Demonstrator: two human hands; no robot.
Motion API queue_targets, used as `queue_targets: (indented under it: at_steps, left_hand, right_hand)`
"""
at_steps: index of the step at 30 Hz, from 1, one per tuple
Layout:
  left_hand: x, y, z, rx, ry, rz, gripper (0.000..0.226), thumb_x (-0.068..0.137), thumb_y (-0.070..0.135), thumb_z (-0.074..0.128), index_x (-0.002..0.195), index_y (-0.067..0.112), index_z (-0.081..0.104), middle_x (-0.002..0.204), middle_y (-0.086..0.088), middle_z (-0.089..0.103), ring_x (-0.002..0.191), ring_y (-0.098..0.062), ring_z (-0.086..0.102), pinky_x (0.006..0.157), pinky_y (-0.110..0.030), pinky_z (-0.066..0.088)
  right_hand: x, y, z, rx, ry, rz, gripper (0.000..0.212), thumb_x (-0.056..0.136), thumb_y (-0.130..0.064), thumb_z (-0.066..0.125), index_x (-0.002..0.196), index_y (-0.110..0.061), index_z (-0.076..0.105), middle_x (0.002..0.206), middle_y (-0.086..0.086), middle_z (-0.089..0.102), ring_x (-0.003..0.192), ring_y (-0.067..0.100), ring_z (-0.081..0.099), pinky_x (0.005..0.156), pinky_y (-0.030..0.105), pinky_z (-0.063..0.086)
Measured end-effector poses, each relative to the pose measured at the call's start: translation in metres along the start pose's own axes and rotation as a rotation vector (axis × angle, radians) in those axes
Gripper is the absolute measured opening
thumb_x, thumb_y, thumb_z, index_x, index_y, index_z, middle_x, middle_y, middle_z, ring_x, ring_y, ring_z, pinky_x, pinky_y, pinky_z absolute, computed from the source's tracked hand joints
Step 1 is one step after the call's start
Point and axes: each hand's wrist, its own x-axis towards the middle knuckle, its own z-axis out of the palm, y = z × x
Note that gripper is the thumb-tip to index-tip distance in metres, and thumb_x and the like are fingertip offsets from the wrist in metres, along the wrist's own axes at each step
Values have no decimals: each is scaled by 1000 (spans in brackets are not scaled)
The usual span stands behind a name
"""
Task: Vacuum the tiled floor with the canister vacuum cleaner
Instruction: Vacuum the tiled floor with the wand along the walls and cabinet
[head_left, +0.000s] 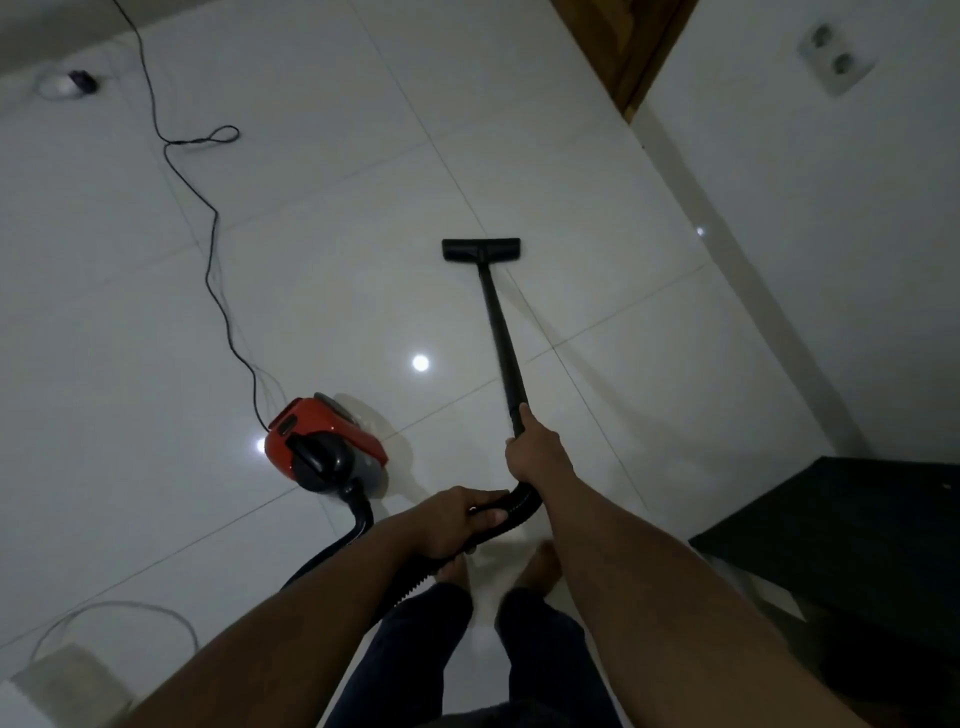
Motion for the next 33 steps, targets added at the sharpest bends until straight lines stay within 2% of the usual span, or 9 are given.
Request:
queue_targets:
  at_steps: [10,14,16,18,21,24,28,31,33]
  left_hand:
    - [-10,-11,-68,-28,100,-25,49,106,40,41,153,28,36,79,9,54,41,9,53,46,-5,39]
    - [0,0,-90,-35,104,-17,44,106,38,40,149,27,42,79,7,57,43,9,54,47,-4,39]
    - [9,7,-106,-42,100,-24,45,105,42,41,149,31,41,81,0,60,47,1,57,49,-11,45]
    - [20,11,-123,-69,94,-62,48,103,47,42,149,35,40,87,-9,63,54,-16,61,48,-21,50]
    - [38,26,-152,-105,92,-106,48,102,49,43,148,35,42,89,-12,62,59,-23,59,47,-25,51]
    - [60,49,-183,-140,77,-126,48,101,50,44,146,33,44,86,-9,62,56,-22,59,49,-27,51]
    - [90,83,-215,-141,83,-103,48,103,46,43,148,28,43,84,-9,64,50,-16,60,45,-18,47]
    - [112,104,-244,-186,111,-103,50,104,45,43,148,21,42,86,-6,63,47,-9,59,44,-14,44]
    - [121,113,-259,-192,131,-99,52,105,43,42,151,22,38,95,1,61,47,-1,58,45,-9,43]
  right_hand:
    - [30,-77,-5,93,-30,4,74,99,-19,46,159,-35,6,131,15,56,91,23,56,82,36,54]
    - [50,-96,-14,120,-11,36,73,99,-30,49,157,-39,6,126,12,59,85,21,56,84,38,55]
    - [62,-105,-25,155,-2,44,66,102,-35,44,158,-39,9,128,13,59,89,22,57,85,39,54]
    - [76,-115,-38,161,-42,40,73,101,-28,50,159,-36,6,131,14,56,98,25,59,81,35,51]
    - [102,-132,-57,151,-55,30,79,99,-23,53,159,-35,3,131,14,57,90,21,56,77,32,49]
    - [129,-152,-89,99,-64,5,79,99,-18,52,159,-33,3,128,15,59,95,24,61,81,35,53]
    - [159,-175,-139,-55,-79,-33,83,96,-12,54,160,-29,5,128,17,59,105,30,62,82,37,53]
    - [190,-201,-169,-185,-73,-107,78,97,-15,51,160,-29,7,124,15,59,93,25,60,77,35,52]
    - [206,-217,-181,-263,-84,-157,76,97,-16,49,160,-31,8,118,14,61,84,22,56,70,33,50]
